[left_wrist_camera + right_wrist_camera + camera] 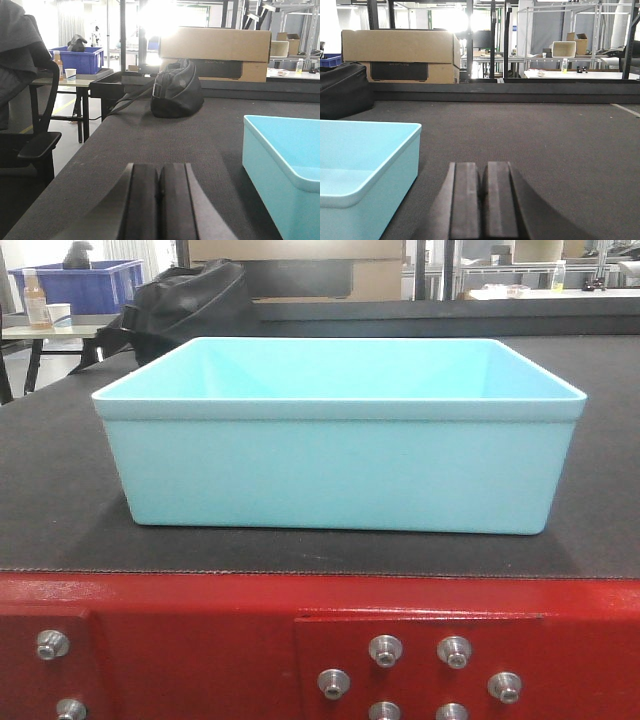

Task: Fetch blue bin and place on conveyor start

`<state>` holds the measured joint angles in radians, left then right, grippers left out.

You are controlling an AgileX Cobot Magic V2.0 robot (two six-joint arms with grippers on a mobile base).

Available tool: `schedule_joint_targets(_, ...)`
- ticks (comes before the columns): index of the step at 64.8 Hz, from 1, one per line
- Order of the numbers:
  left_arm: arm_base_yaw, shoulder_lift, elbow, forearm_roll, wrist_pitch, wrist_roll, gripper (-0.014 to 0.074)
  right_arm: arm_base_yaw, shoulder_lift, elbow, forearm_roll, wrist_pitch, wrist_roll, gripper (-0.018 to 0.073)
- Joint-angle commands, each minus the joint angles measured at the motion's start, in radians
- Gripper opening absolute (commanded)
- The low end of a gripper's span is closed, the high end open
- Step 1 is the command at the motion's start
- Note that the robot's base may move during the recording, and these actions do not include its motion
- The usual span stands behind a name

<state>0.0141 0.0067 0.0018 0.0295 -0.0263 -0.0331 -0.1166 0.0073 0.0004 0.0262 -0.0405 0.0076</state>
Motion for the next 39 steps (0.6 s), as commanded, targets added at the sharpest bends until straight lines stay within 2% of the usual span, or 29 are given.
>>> schedule_joint_targets(1,0.003,-0.007,-0.002,0.003,-0.016,-0.007,-0.0111,0.001,-0.007,0.000,0.004,-0.028,-0.008,-0.0162)
schedule_joint_targets(39,0.003,-0.007,-0.002,0.003,-0.016,-0.007,-0.0111,0.001,-0.007,0.000,0.004,-0.028,-0.008,-0.0162)
